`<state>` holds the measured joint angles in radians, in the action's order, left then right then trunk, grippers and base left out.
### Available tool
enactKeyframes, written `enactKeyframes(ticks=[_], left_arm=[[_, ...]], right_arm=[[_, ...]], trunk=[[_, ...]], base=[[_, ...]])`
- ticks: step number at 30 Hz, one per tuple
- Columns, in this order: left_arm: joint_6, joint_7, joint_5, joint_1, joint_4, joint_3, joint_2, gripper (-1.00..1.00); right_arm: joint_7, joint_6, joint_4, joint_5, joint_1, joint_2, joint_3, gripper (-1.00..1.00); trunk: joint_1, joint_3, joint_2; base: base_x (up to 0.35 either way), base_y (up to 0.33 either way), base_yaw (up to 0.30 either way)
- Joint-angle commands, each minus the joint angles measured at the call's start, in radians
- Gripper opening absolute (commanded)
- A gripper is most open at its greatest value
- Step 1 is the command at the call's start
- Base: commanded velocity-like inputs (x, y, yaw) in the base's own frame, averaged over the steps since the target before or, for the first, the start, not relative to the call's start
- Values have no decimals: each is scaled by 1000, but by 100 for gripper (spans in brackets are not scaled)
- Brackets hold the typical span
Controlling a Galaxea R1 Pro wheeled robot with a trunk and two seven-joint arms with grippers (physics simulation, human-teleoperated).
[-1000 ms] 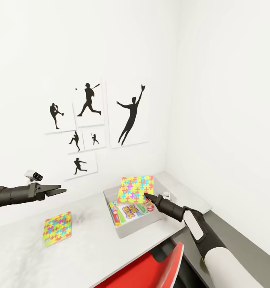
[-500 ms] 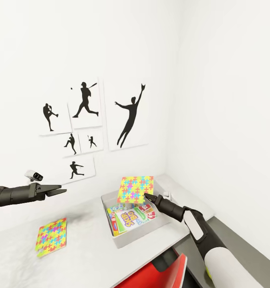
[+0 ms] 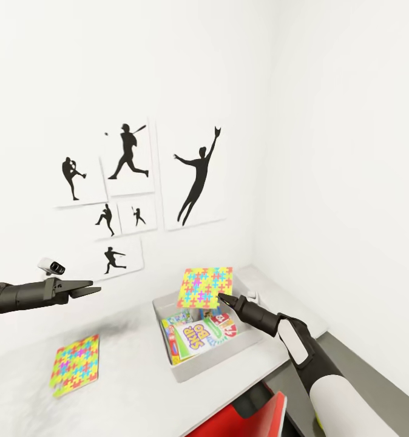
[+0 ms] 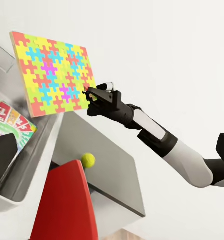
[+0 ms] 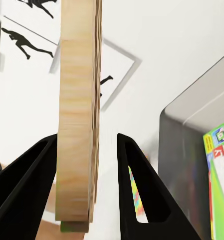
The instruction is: Put all the toys in the child's room - the three board games (two on the bed and one on the table), the two jigsaw puzzles on the table, and the tennis ball on the table - inside the toy box on the table in the child's room.
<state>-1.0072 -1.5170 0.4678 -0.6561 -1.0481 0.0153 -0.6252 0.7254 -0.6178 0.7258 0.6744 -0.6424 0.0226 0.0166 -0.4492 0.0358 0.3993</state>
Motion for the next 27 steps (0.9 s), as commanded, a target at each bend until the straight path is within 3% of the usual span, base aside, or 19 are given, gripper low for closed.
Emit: enactKeyframes(ticks=[1, 21, 25, 27], left_arm=[[-10, -3, 2, 0, 0, 2, -1, 100], [-10, -3, 2, 0, 0, 2, 0, 100], [-10, -2, 2, 0, 0, 4, 1, 100], [-10, -2, 2, 0, 0, 4, 2, 100]], right_arm=[[1, -7, 0, 5, 0, 0, 2, -100], [-6, -7, 0, 3, 0, 0, 2, -100], [-17, -25, 0, 3, -1, 0, 2, -100], [-22, -75, -2, 1, -2, 0, 3, -100]], trunk=[[-1, 0, 1], [-1, 0, 1], [-1, 0, 1], [-1, 0, 1]], base=[[183, 0, 0], [14, 0, 0], [0, 0, 0], [0, 0, 0]])
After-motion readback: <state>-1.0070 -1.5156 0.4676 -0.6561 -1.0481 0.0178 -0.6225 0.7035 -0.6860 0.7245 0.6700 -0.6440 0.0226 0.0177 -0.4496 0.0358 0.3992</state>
